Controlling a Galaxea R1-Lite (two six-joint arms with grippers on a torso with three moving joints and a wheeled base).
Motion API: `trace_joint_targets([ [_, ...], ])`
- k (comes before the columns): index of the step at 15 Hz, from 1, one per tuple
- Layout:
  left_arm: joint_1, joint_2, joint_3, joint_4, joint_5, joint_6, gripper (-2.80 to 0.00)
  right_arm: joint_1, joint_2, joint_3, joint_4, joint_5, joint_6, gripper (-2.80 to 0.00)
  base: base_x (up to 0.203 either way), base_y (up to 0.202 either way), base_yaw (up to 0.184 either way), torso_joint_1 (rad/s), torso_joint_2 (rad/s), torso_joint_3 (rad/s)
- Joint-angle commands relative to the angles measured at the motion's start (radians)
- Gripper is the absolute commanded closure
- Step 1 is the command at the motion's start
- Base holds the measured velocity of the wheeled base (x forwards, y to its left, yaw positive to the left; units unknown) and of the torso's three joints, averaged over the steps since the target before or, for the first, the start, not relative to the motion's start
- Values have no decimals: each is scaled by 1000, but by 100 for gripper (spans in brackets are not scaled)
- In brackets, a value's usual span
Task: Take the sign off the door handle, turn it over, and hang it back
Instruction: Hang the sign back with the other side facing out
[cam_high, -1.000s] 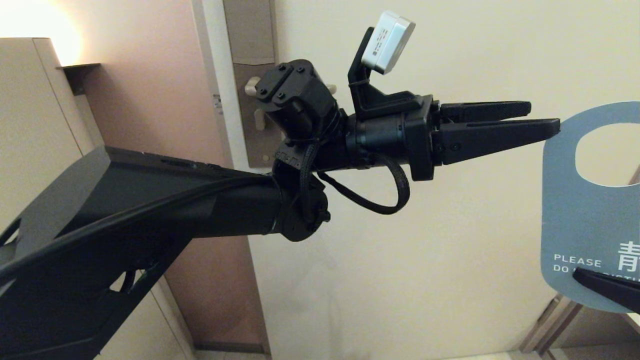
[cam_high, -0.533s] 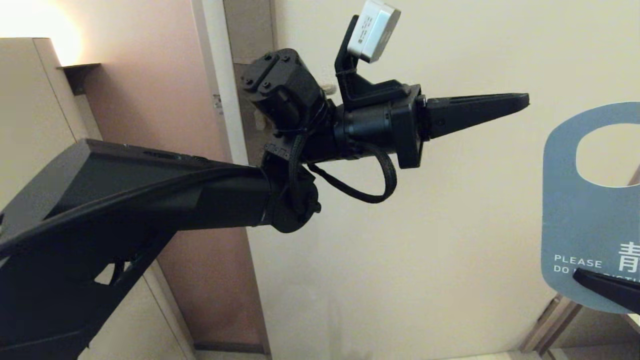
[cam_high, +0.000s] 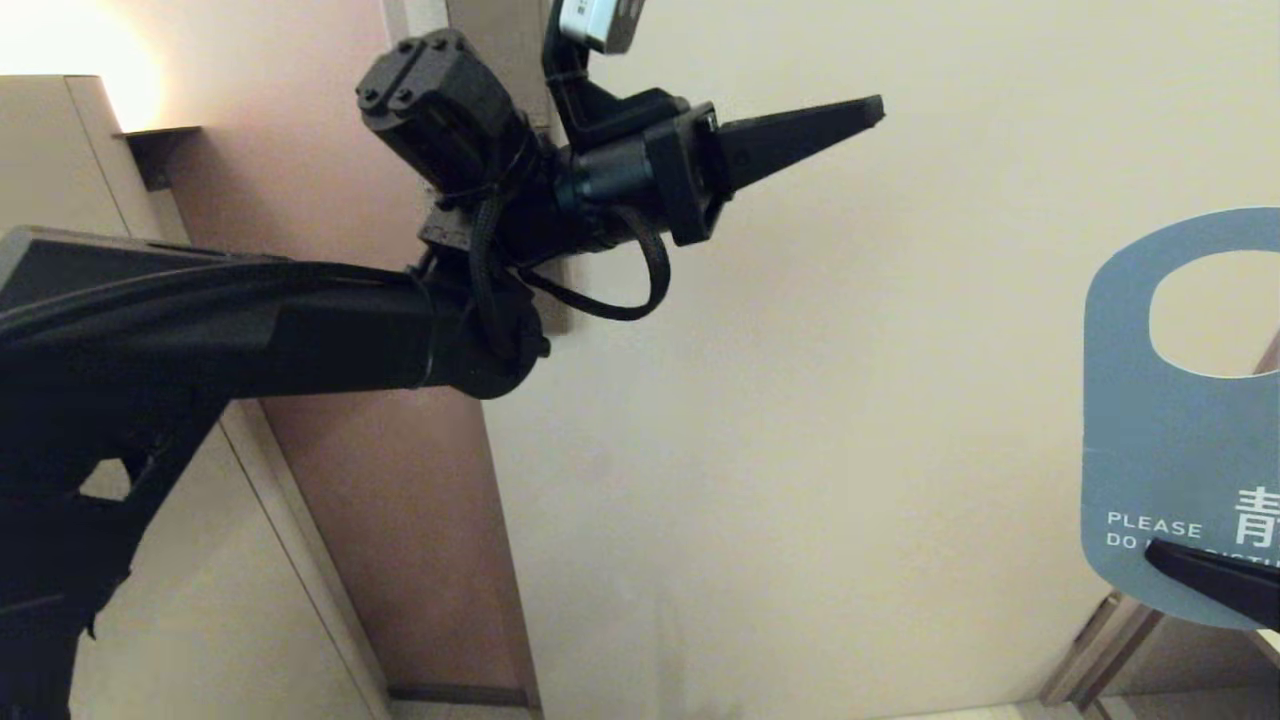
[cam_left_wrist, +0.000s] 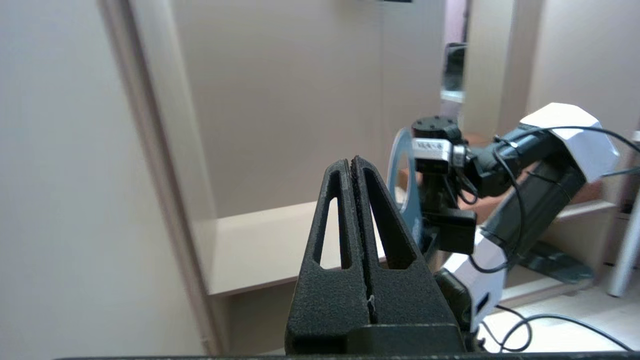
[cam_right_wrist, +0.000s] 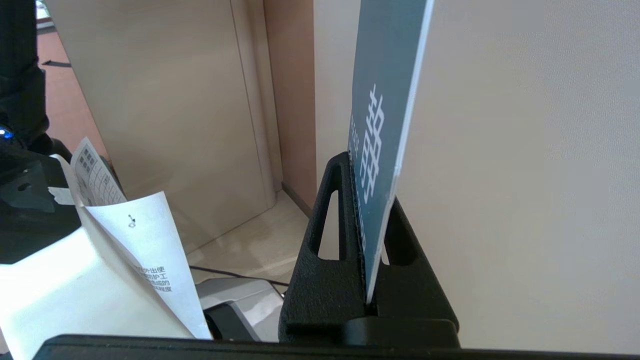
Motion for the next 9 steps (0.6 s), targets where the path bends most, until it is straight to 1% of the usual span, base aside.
trace_joint_targets([
  [1,41,-55,8,10,-5,-1,0,-1,-1,-1,-2,5,0,0,0,0,0,0,0,0],
  [4,64,-140,48,51,-5,7,0,-1,-14,-1,-2,5,0,0,0,0,0,0,0,0],
  [7,101,-237,83,141,-5,42,0,-1,-14,0,-2,5,0,0,0,0,0,0,0,0],
  [9,114,-324,128,220,-2,68,0,-1,-14,2,-2,5,0,0,0,0,0,0,0,0],
])
